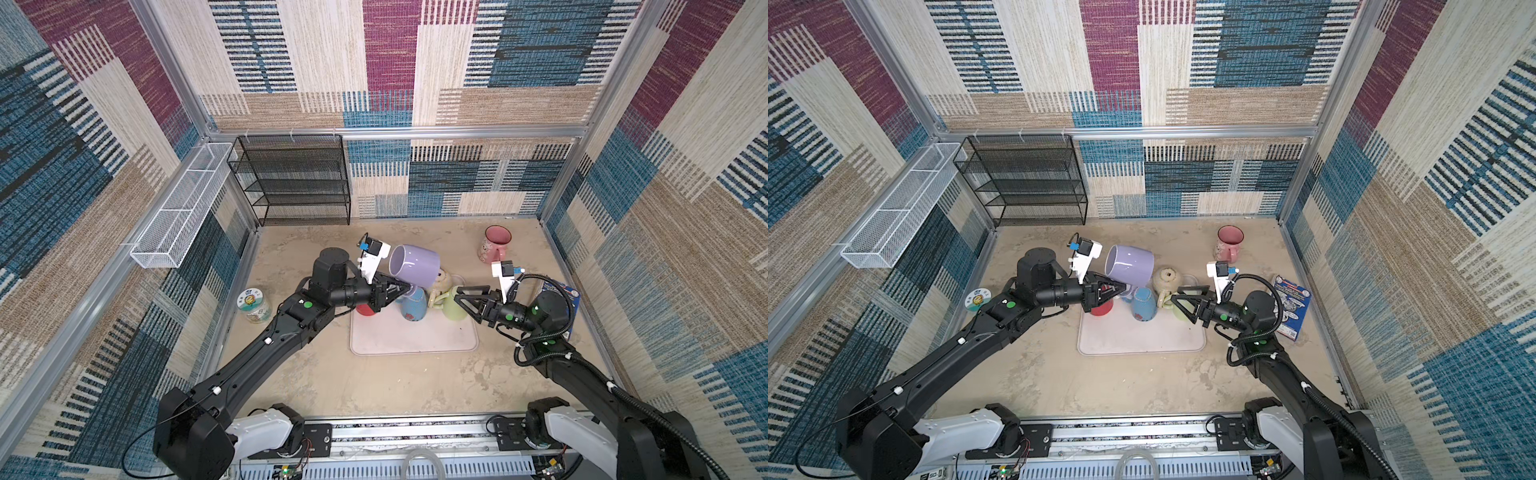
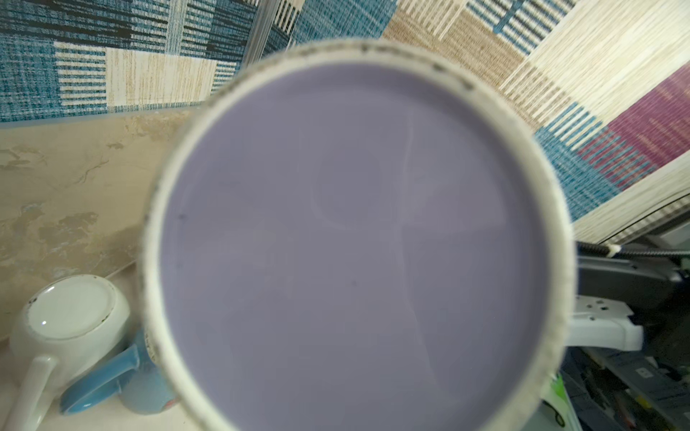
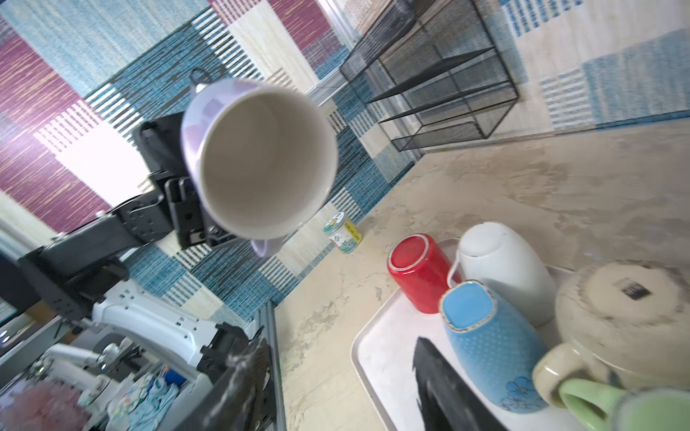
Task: Turn the mug right side up
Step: Pass the mug.
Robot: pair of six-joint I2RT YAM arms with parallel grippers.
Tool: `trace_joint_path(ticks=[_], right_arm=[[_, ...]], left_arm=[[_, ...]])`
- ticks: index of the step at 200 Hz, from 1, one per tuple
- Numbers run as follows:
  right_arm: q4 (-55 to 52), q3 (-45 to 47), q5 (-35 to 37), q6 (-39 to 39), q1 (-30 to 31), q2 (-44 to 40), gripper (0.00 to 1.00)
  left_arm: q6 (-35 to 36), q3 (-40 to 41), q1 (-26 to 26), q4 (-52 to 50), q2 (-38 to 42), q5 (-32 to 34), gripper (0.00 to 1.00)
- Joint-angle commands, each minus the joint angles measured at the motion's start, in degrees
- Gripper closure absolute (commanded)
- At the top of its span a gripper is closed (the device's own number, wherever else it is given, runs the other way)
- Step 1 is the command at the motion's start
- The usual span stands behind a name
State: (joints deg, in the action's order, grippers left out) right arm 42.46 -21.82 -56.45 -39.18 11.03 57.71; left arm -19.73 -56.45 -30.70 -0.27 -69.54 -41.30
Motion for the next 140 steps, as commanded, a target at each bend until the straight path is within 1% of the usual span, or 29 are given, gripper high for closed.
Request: trace_joint_path(ticks=[1, 29, 56, 71, 95, 140], right_arm=[[6.8, -1.1, -3.0, -2.2, 1.5, -0.1, 0.34], [10.1, -2.9, -4.4, -3.6, 2.8, 0.6, 0.33], [12.6, -5.7, -5.0, -4.7, 4.1, 3.3, 0.33], [13.0, -7.9, -4.7, -4.6, 5.1, 4.5, 0.34], [12.0, -12.3, -3.9, -4.0, 6.5, 6.7, 0.38], [12.8, -17.6, -2.7, -4.0, 8.8, 12.4, 0.40]], left_arm=[[-6.1, 0.5, 0.8, 13.6, 0.1, -5.5, 1.00], [-10.2, 0.5, 1.4, 19.3, -0.8, -7.6, 1.00], [-15.0, 0.4, 1.8, 26.2, -2.0, -9.8, 1.00], [-16.9, 0.0, 1.9, 28.4, -2.8, -10.6, 1.00], [-18.4, -0.5, 1.8, 30.3, -3.8, -11.2, 1.00], [-19.2, -1.7, 1.9, 32.0, -4.9, -12.2, 1.00]])
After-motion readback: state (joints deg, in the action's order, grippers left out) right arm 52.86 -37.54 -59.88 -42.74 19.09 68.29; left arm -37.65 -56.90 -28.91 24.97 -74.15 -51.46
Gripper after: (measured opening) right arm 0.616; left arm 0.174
